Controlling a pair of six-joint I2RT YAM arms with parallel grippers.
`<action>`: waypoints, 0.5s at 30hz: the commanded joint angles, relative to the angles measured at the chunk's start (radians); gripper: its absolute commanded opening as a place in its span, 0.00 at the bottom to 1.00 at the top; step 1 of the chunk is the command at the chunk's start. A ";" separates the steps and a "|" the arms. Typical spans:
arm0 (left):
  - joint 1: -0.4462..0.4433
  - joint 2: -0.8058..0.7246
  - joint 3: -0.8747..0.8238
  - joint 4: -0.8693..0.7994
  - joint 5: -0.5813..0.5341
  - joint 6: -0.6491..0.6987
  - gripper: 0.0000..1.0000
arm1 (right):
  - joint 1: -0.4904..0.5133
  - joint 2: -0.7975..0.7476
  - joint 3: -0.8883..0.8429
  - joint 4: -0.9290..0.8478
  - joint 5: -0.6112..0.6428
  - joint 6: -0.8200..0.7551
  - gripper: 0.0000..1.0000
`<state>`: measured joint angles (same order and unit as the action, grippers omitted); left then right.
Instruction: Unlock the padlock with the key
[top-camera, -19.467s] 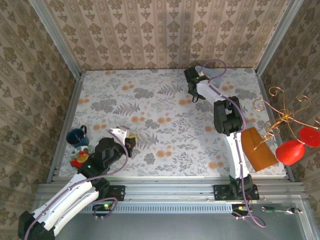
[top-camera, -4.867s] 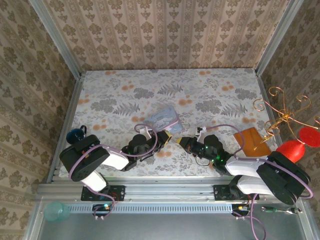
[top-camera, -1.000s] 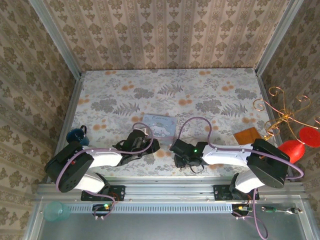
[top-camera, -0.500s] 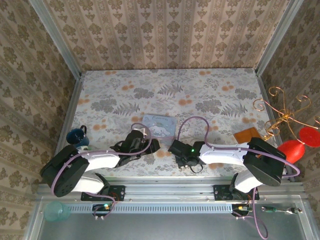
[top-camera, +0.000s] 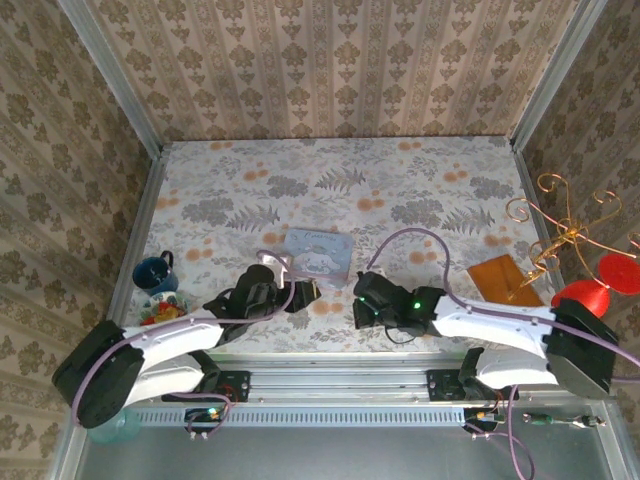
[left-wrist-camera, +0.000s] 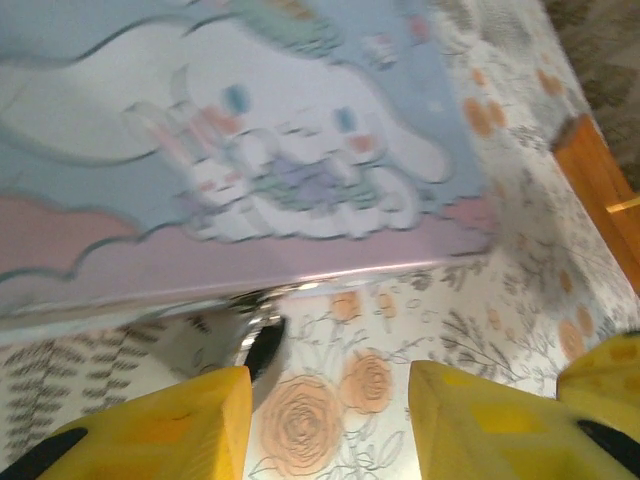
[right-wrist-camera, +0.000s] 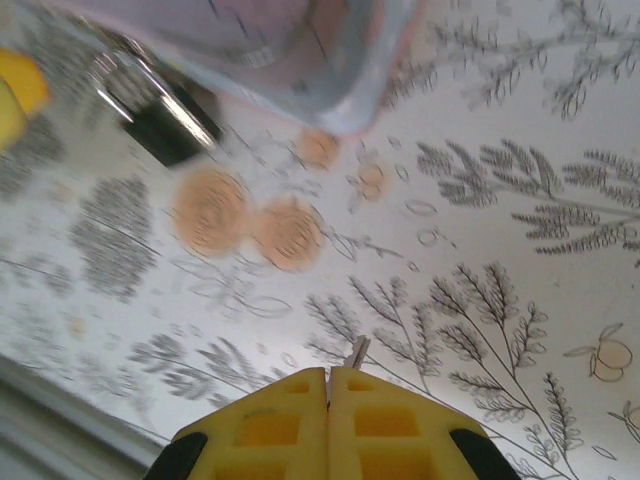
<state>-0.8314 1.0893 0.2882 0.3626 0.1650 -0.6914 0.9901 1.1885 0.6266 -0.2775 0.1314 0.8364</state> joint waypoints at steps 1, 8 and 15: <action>-0.078 -0.078 0.015 -0.024 0.000 0.211 0.43 | -0.020 -0.083 -0.022 0.090 -0.013 0.064 0.00; -0.230 -0.176 -0.071 0.215 -0.078 0.489 0.39 | -0.022 -0.169 0.006 0.201 -0.029 0.158 0.00; -0.269 -0.197 -0.122 0.402 -0.059 0.693 0.39 | 0.002 -0.194 0.025 0.286 -0.086 0.190 0.00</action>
<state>-1.0889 0.9073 0.1810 0.6174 0.0967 -0.1444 0.9775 1.0138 0.6216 -0.0624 0.0792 0.9867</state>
